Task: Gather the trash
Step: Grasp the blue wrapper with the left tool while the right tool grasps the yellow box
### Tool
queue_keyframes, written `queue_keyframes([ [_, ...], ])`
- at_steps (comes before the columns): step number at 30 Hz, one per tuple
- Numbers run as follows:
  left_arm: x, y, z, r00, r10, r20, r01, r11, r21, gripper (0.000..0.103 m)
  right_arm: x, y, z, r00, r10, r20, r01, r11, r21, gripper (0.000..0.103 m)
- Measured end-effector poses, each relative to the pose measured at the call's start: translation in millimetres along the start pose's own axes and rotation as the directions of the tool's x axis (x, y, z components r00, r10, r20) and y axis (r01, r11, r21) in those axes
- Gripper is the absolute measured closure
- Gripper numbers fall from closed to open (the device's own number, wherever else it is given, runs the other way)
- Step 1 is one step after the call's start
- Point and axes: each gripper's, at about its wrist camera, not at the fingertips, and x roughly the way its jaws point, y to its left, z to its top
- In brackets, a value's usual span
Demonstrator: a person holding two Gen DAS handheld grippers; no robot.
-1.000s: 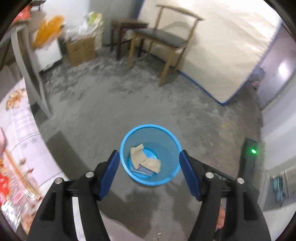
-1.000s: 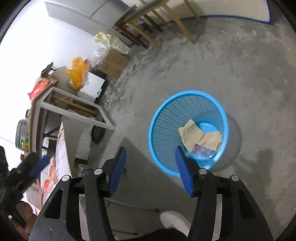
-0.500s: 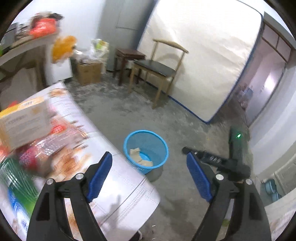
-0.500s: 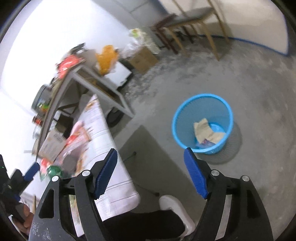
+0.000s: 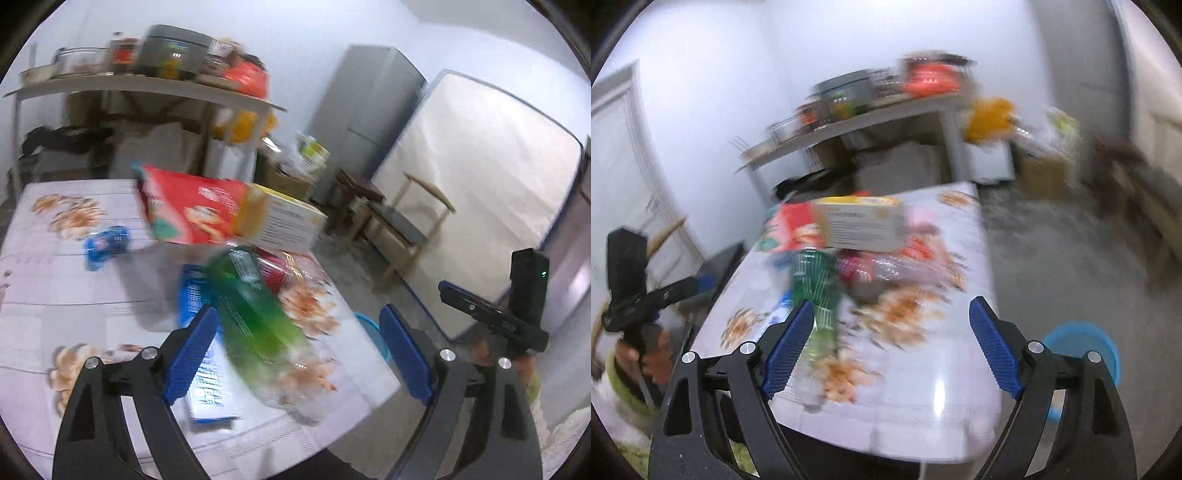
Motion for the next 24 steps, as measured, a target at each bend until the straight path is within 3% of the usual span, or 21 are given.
queue_keyframes([
  [2, -7, 19, 2, 0.999, 0.029, 0.029, -0.028, 0.999, -0.029, 0.015, 20, 14, 23, 0.997, 0.068, -0.029, -0.071, 0.993, -0.09, 0.018],
  [6, -11, 47, 7, 0.996, 0.069, 0.056, -0.067, 0.997, -0.044, 0.015, 63, 30, 60, 0.985, 0.114, -0.127, -0.143, 0.959, -0.246, 0.015],
  [12, 0, 102, 19, 0.974, 0.216, 0.075, -0.222, 0.971, 0.083, 0.015, 126, 40, 102, 0.962, 0.078, -0.262, -0.178, 0.906, -0.384, 0.014],
  [17, 43, 178, 41, 0.95, 0.311, -0.004, -0.307, 0.939, 0.157, 0.015, 165, 43, 123, 0.941, 0.059, -0.334, -0.21, 0.874, -0.437, 0.014],
  [21, 95, 232, 59, 0.938, 0.322, -0.127, -0.295, 0.935, 0.197, 0.015, 181, 50, 127, 0.919, 0.049, -0.392, -0.256, 0.83, -0.496, 0.014],
  [24, 121, 248, 68, 0.942, 0.286, -0.174, -0.249, 0.946, 0.206, 0.015, 195, 58, 128, 0.897, 0.028, -0.441, -0.286, 0.798, -0.531, 0.014],
])
